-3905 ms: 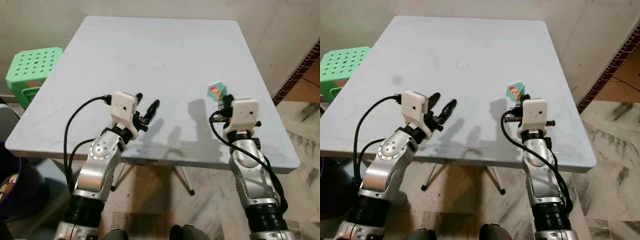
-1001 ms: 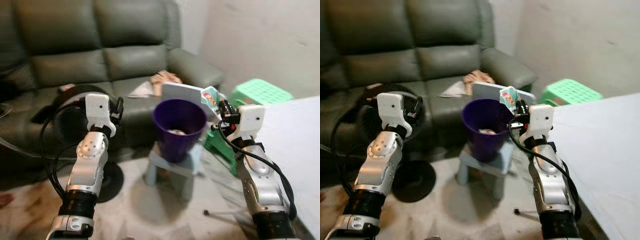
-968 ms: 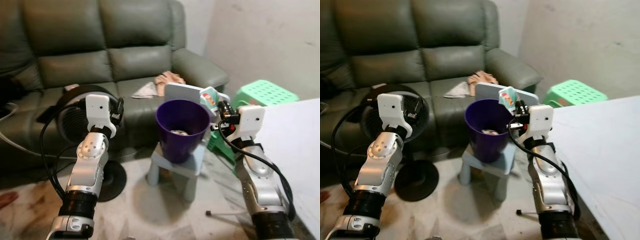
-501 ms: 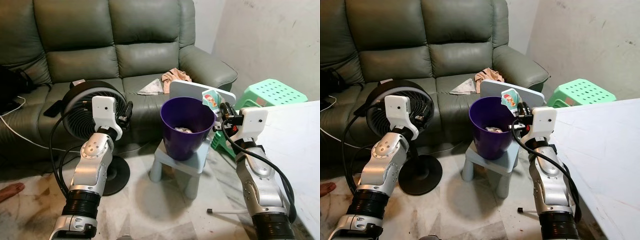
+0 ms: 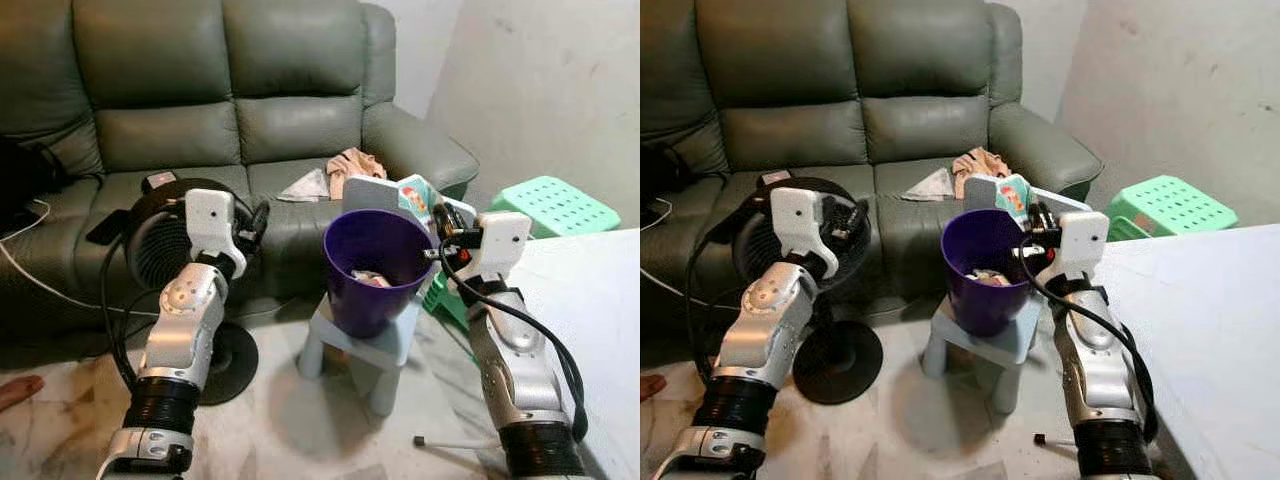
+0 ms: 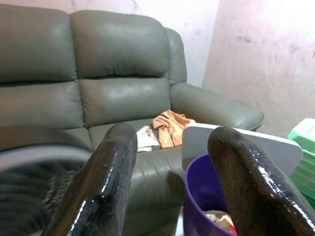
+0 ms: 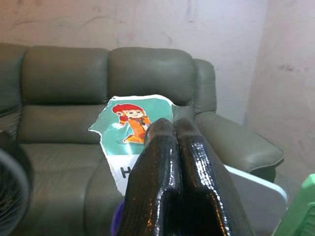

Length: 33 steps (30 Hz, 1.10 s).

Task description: Picking trash to rubbish bin

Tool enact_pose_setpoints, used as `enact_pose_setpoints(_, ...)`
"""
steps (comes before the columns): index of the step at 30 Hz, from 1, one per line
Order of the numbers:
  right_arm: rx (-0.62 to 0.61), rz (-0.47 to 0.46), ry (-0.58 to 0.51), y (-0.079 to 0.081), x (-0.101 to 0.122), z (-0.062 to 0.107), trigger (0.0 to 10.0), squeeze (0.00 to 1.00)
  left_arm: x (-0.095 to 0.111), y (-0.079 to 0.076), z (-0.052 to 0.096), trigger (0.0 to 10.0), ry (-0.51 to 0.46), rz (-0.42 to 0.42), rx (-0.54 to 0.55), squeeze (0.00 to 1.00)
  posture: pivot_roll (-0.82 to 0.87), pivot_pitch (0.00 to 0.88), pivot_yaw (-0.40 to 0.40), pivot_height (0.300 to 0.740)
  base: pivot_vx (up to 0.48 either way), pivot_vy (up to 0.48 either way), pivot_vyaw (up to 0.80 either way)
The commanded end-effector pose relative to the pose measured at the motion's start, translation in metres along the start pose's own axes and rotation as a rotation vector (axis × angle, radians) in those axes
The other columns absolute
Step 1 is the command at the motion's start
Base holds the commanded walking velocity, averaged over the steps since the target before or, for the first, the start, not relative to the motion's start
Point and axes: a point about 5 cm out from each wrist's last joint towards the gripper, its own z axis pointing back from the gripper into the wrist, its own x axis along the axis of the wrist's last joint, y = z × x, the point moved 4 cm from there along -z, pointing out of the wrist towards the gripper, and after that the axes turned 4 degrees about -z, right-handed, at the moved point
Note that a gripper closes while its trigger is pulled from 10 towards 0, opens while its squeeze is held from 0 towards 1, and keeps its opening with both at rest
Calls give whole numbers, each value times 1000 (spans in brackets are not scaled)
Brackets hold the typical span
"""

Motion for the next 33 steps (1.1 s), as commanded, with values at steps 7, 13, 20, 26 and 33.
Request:
enact_pose_setpoints(7, 6, 62, 20, -6, -2, 2, 10000, 0, 5, -15, -5, 10000, -13, -1, -47, 0, 88, 0, -41, 715, 369, 0, 173)
enact_pose_setpoints(13, -2, -9, 10, -6, -2, 2, 10000, 0, 6, -16, -5, 10000, -14, -1, -46, 0, 89, 0, -41, 715, 369, 0, 400)
enact_pose_setpoints(20, -8, 26, 21, -9, -3, 2, 10000, 0, 6, -14, -5, 10000, -15, -1, -39, 0, 87, 0, -44, 715, 367, 0, 0)
enact_pose_setpoints(26, 9, 29, 35, -6, -6, 2, 10000, 0, 7, -9, -5, 10000, -20, -13, 6, 0, 90, 0, -49, 715, 281, 0, 0)
enact_pose_setpoints(33, 41, 79, 57, -1, -10, -2, 10000, 0, 7, -5, -3, 10000, -37, -18, 46, 0, 93, 0, -52, 715, 0, 0, 0)
